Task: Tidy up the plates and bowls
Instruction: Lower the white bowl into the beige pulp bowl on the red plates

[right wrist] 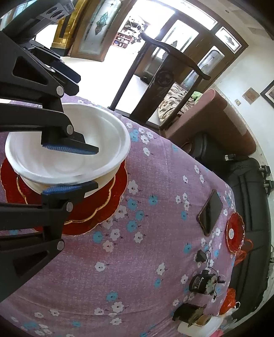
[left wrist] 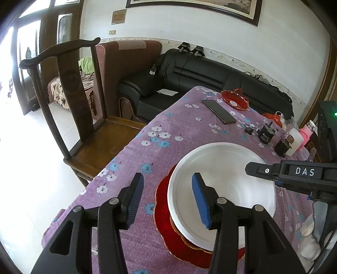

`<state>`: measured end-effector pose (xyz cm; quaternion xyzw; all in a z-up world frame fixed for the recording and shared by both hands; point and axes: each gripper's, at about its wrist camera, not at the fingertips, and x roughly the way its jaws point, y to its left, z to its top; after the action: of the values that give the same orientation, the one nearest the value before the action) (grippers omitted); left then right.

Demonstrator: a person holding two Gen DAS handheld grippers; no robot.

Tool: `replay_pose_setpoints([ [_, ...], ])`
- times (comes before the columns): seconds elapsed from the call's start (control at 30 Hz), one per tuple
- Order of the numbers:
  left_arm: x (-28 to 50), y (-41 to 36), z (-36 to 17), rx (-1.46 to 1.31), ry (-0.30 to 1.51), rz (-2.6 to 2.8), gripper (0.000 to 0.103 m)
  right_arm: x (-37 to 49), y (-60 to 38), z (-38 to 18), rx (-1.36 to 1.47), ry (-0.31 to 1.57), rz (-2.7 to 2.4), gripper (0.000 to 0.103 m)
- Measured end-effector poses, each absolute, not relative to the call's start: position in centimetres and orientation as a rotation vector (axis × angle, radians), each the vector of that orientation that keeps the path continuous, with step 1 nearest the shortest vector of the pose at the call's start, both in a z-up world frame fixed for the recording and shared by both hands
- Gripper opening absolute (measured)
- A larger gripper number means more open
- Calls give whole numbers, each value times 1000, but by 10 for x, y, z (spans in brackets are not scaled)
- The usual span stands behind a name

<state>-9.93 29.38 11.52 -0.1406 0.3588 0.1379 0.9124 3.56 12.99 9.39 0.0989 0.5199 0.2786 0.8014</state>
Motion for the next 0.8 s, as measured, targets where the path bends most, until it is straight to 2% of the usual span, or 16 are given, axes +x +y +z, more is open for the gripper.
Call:
replay_pose_setpoints([
  [0.2, -103, 293, 115, -294, 740, 287, 47, 31, 125, 98, 227, 1101, 601, 32],
  [0.37, -108, 293, 113, -293, 740, 290, 56, 22, 119, 105, 219, 1072, 599, 36],
  [0.8, -125, 287, 110, -286, 748, 295, 56, 3, 108, 105, 211, 1053, 605, 39],
])
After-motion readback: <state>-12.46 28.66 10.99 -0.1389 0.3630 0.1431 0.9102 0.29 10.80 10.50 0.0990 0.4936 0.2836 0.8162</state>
